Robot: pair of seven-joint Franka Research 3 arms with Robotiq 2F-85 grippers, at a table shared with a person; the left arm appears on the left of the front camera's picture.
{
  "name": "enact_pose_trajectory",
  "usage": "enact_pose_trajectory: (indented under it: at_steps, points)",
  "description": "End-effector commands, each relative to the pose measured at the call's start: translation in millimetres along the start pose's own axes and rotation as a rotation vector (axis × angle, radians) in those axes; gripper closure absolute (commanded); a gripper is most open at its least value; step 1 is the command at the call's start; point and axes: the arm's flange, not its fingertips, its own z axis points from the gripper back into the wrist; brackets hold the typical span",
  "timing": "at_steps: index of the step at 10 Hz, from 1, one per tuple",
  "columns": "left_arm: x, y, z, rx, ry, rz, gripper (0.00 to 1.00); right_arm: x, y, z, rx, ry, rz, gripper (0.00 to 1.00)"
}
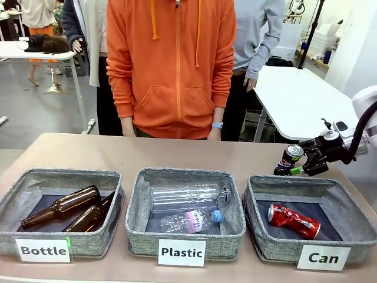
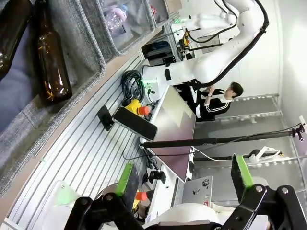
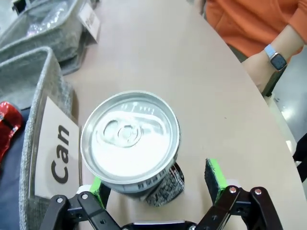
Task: Sort the can waste into the basket.
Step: Pick up the can waste from the table and place it in the right Fabric basket.
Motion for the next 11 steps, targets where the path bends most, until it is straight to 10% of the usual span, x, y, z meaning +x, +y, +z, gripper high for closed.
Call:
enact_pose_trajectory:
  at_steps: [1,5,6,7,8,9,10,11]
  points:
    - [-4.0,-0.9,-1.4,-0.007,0.010,-0.020,0.00,6.0,-8.2,-11.5,0.008,-0.070,-0.056,0.00]
    - [-4.0,-0.9,-1.4,-0.007,0.010,-0.020,0.00,4.7,-7.3,-14.7,0.007,-0.076,-0.067,0.00]
    - [-4.0,-0.9,-1.4,-0.007,0.010,-0.020,0.00,6.5,-6.4,-17.2,0.031,-0.076,-0.065,0.44]
    - [-4.0,-0.9,-1.4,-0.007,0.010,-0.020,0.00,7.9,-6.8,-18.9,0.044,-0.084,-0.072,0.56]
    - [-4.0,-0.9,-1.4,-0.007,0.010,-0.020,0.00,7.8,-7.6,-18.7,0.040,-0.083,-0.074,0.99]
    - [-4.0,-0.9,-1.4,-0.007,0.010,-0.020,0.00,7.9,-8.2,-17.7,0.040,-0.088,-0.076,1.00]
    - [-4.0,-0.9,-1.4,-0.007,0.010,-0.020,0.00,7.6,-7.7,-16.6,0.035,-0.086,-0.074,0.73]
    - [-4.0,-0.9,-1.4,-0.007,0.010,-0.020,0.00,7.0,-6.7,-14.1,0.030,-0.093,-0.075,1.00]
